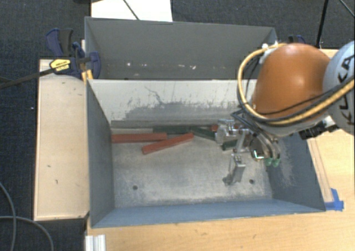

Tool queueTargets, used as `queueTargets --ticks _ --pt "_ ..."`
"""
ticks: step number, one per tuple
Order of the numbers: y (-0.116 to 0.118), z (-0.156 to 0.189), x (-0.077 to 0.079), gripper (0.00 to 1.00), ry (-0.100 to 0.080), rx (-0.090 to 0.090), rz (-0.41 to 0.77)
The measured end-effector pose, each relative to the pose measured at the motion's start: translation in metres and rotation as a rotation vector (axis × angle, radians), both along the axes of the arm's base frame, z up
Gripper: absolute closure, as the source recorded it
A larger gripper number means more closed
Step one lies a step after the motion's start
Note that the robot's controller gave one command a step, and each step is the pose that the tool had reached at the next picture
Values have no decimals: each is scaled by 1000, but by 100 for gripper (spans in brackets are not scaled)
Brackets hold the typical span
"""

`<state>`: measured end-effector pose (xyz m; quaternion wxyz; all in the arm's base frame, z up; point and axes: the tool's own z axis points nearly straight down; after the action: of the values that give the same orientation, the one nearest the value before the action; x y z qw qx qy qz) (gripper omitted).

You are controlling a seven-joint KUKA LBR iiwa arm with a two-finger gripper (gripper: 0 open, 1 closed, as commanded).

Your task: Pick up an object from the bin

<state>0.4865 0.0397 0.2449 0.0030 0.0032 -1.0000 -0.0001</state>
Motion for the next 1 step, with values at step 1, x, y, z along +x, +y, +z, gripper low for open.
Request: queueTargets --ticks 1 --pt "0 4 2 0 -9 1 -2"
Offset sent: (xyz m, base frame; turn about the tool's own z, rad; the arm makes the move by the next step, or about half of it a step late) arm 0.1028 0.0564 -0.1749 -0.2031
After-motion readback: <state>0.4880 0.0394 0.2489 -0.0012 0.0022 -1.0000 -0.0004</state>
